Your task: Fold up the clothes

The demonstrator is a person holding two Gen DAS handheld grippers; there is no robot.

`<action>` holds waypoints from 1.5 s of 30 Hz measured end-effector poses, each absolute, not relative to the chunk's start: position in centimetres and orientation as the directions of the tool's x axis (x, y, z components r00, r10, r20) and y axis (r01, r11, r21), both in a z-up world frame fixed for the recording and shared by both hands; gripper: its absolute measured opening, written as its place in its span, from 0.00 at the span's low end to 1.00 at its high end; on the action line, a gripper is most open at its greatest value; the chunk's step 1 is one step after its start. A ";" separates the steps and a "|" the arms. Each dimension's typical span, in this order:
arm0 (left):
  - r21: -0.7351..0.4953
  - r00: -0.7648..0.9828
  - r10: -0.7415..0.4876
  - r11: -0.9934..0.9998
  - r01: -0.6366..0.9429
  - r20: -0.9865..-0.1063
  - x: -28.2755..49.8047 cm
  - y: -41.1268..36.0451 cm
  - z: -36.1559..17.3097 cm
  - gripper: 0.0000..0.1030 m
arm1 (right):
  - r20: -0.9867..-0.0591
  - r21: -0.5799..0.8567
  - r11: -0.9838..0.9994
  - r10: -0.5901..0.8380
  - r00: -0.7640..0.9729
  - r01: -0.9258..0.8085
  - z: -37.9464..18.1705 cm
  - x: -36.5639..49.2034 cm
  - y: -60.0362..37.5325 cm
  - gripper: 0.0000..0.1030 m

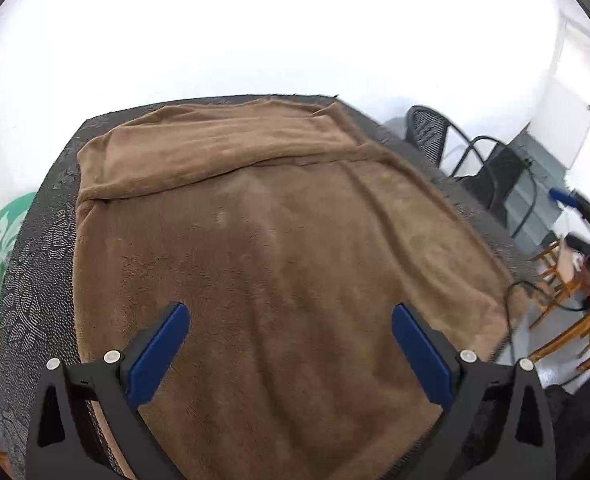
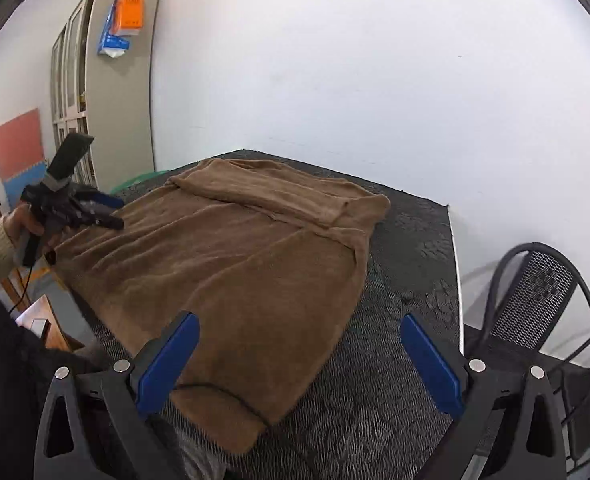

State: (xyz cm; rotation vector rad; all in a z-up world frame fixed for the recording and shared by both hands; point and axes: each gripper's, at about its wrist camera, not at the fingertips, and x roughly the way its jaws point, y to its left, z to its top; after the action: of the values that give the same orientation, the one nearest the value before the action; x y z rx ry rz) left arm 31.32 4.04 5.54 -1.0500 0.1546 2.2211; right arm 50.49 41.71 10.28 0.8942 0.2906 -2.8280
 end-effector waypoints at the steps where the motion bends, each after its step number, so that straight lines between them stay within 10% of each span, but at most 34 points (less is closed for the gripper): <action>1: -0.167 -0.452 0.520 -0.769 -0.617 -0.725 31.6 4.1 5.6 0.99 | -0.594 -0.137 -0.965 -0.099 -0.798 0.222 9.7 50.8 41.5 0.99; 6: -0.158 -0.441 0.512 -0.765 -0.624 -0.737 32.8 4.3 5.6 0.99 | -0.628 -0.171 -0.942 -0.122 -0.768 0.289 8.6 52.6 41.2 0.99; 14: -0.141 -0.450 0.494 -0.774 -0.618 -0.744 34.1 4.8 4.8 0.99 | -0.428 0.013 -0.994 -0.107 -0.898 0.112 13.9 55.7 47.4 0.99; 21: -0.079 -0.477 0.460 -0.776 -0.625 -0.748 35.3 4.8 4.2 0.99 | -0.571 -0.099 -0.981 -0.083 -0.817 0.169 8.4 52.3 42.4 0.98; 29: -0.078 -0.482 0.441 -0.794 -0.603 -0.757 35.8 3.5 3.2 0.99 | -0.735 -0.253 -0.904 -0.053 -0.676 0.345 3.0 50.8 38.4 0.46; 37: -0.124 -0.479 0.458 -0.807 -0.577 -0.749 35.4 2.6 2.8 0.99 | -0.755 -0.339 -0.865 0.015 -0.655 0.370 1.4 49.9 37.6 0.46; 45: -0.126 -0.483 0.461 -0.807 -0.576 -0.744 35.1 2.4 2.8 0.99 | -0.721 -0.379 -0.862 0.047 -0.691 0.336 2.5 46.9 36.8 0.14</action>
State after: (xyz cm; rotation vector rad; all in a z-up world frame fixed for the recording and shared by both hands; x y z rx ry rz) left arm 35.12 2.37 2.77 -1.0839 0.1867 2.2757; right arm 46.93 36.84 2.50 1.1480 0.7458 -2.6447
